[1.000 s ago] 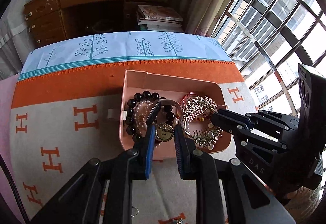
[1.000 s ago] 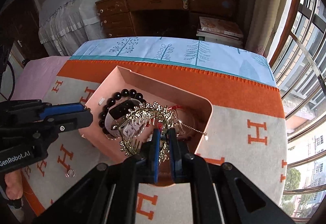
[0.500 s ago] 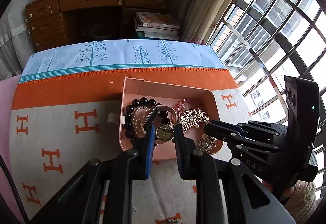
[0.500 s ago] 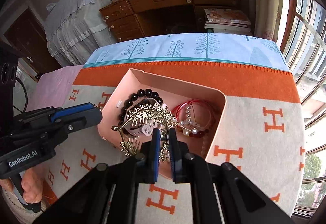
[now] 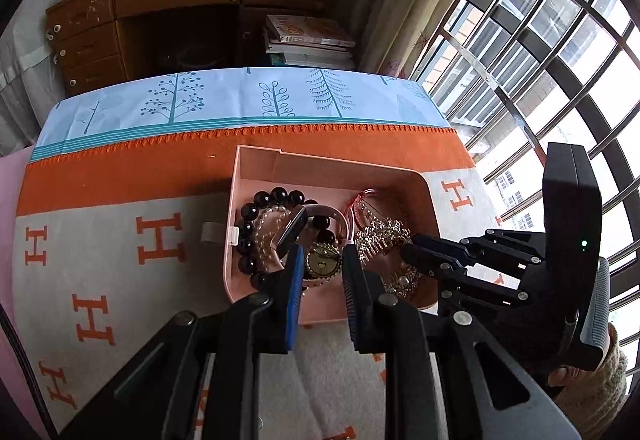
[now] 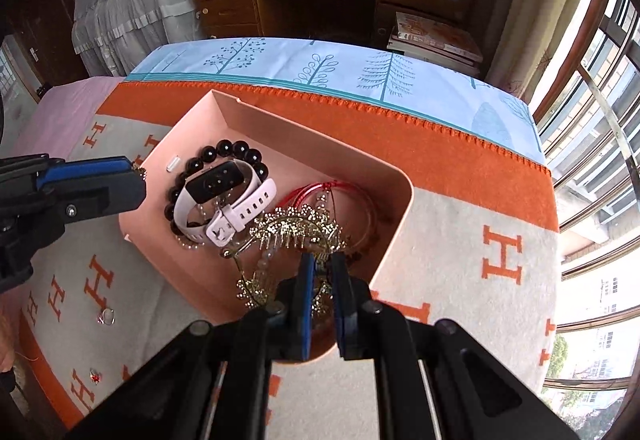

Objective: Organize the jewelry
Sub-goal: 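Release the gold pin and gold brooch into the pink tray with both tools, then withdraw both tools from the tray and move the left tool toward the blue flower earrings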

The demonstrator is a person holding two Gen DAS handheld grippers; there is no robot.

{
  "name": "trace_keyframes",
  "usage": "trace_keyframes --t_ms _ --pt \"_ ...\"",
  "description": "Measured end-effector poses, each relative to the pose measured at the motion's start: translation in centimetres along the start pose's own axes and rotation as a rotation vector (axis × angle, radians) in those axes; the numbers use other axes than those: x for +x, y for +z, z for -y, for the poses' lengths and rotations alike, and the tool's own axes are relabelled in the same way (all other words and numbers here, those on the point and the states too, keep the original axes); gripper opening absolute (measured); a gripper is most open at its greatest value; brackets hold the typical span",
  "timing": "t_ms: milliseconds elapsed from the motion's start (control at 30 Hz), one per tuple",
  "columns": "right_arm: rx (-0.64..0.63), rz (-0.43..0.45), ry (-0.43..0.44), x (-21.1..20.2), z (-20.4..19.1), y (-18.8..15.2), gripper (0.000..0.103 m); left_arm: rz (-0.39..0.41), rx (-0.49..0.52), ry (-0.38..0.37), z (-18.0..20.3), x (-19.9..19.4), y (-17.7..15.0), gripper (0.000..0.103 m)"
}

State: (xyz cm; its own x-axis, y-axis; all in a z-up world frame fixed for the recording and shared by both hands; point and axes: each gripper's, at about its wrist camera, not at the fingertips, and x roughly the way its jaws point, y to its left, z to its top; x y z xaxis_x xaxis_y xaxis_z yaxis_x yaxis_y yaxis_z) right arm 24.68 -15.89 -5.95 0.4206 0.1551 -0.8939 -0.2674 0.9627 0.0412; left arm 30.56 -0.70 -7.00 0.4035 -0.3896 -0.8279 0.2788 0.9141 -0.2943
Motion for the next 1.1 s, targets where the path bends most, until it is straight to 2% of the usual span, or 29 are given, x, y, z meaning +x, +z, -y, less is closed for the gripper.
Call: trace_keyframes --t_ms 167,400,467,533,633,700,833,1100 --pt "0.005 0.001 -0.009 0.0 -0.4 -0.4 0.011 -0.019 -0.022 0.008 -0.1 1.6 0.4 0.017" --pt "0.050 0.069 0.011 -2.0 0.2 -1.0 0.012 -0.034 -0.052 0.019 -0.7 3.0 0.6 0.018" --pt "0.064 0.079 0.021 -2.4 0.4 -1.2 0.012 -0.030 -0.056 0.034 -0.9 3.1 0.6 0.027" --pt "0.081 0.080 0.035 -2.6 0.7 -1.4 0.012 -0.022 -0.052 0.045 -0.9 2.9 0.5 0.046" --pt "0.106 0.088 0.042 -2.9 1.0 -1.8 0.012 0.010 -0.043 0.063 -0.8 1.9 0.4 0.067" --pt "0.124 0.094 0.051 -3.2 1.2 -2.3 0.012 0.031 -0.029 0.077 -0.6 0.8 0.2 0.075" --pt "0.155 0.108 0.075 -4.0 1.2 -3.2 0.012 0.061 -0.019 0.100 -0.3 -1.4 -0.5 0.078" --pt "0.164 0.144 0.105 -6.4 -0.1 -5.7 0.012 0.124 -0.037 0.113 -0.3 -6.5 -3.2 0.079"
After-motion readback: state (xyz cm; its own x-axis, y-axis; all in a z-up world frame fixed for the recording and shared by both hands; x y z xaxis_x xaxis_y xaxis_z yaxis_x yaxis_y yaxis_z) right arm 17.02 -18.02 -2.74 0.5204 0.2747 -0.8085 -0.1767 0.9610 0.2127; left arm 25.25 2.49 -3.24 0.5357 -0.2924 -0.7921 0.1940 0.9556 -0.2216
